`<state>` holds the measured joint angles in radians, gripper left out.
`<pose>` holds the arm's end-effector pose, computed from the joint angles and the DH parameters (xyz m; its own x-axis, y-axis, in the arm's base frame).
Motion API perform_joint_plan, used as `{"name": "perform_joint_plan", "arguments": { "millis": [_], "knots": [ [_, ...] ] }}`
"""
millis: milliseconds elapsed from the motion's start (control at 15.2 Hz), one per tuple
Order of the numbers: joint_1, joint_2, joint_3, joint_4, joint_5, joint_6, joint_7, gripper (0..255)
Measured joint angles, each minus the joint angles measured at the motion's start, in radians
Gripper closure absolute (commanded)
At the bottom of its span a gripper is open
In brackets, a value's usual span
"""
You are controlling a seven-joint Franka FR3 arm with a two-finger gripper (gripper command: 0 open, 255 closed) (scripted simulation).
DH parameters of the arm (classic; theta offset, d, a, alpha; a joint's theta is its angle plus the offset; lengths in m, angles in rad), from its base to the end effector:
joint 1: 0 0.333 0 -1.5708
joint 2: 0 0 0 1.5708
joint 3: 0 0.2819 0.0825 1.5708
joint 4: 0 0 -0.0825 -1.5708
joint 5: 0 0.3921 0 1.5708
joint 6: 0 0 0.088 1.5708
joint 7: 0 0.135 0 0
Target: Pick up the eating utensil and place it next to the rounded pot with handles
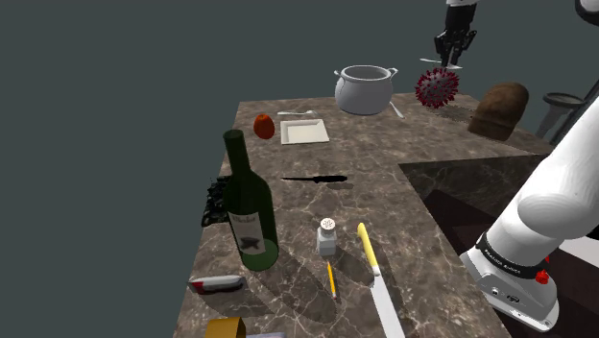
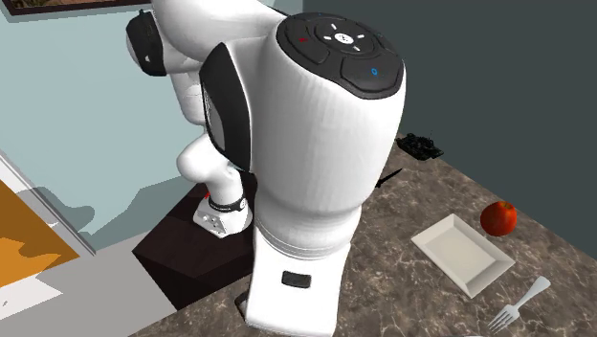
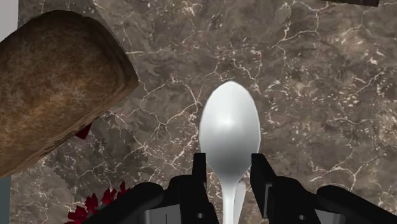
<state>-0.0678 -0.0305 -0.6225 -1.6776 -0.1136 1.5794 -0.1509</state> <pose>0.4130 -0.3651 0.5264 0.8560 -0.5096 -0.0869 -0.5036 -0.8600 0.0832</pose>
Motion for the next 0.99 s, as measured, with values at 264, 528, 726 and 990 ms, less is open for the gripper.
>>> {"name": "perform_joint_plan", "arguments": {
  "millis": [264,528,726,990],
  "knots": [
    [-0.035,0.120,-0.032,0.089,0.067,0.015,-0.072,255],
    [-0.032,0.118,-0.030,0.032,0.065,0.069,-0.066,255],
    [-0.033,0.118,-0.031,-0.007,0.065,0.109,-0.066,255],
    [-0.034,0.123,-0.030,-0.055,0.068,0.161,-0.063,255]
  ]
}}
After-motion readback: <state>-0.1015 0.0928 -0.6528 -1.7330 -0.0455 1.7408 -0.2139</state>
